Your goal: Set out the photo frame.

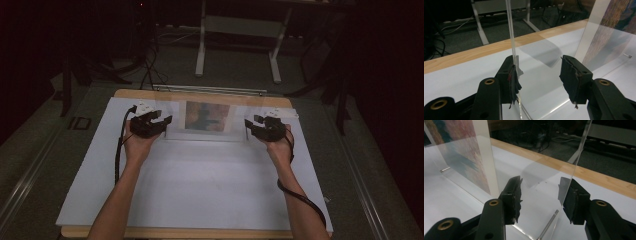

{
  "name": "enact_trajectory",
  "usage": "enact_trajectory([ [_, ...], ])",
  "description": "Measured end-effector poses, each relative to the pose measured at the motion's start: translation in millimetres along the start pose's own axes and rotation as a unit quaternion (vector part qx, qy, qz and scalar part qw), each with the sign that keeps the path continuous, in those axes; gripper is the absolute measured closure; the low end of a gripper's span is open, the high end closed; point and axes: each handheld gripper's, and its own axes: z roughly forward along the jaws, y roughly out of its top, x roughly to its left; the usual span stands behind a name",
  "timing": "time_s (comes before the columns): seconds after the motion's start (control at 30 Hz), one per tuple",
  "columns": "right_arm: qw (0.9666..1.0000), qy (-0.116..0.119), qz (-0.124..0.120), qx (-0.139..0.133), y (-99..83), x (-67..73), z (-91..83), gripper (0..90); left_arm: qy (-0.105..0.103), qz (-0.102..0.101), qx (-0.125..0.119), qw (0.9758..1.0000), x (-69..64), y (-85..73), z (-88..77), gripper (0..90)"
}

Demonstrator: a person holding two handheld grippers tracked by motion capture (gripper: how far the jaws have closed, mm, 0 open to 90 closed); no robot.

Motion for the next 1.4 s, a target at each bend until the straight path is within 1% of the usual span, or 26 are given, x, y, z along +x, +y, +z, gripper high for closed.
enact_trajectory([
  [0.33,0.9999,0.005,0.010,0.003,4.1,0.9,-3.9,52.0,0.000,-0.003,0.011,0.9999,-1.0,5.7,-5.4,48.9],
  [0.5,1.0000,0.003,0.006,0.001,7.9,4.8,-7.3,52.0,-0.001,-0.008,0.013,0.9999,-0.6,7.4,-10.1,48.9],
  [0.7,0.9998,0.010,0.015,0.009,10.4,7.0,-9.5,52.2,-0.001,-0.012,0.024,0.9996,-1.4,9.9,-15.4,48.9],
  [1.03,0.9993,0.014,0.028,0.021,5.2,10.3,-13.2,52.2,-0.003,-0.011,0.042,0.9990,-4.6,11.0,-20.0,48.9],
  [1.13,0.9992,0.013,0.030,0.023,4.1,11.9,-15.4,52.2,-0.005,-0.010,0.044,0.9990,-5.3,10.4,-21.4,48.9],
  [1.4,0.9990,0.012,0.033,0.029,3.1,15.1,-23.5,52.3,-0.009,-0.017,0.050,0.9986,-10.3,9.0,-25.9,48.9],
])
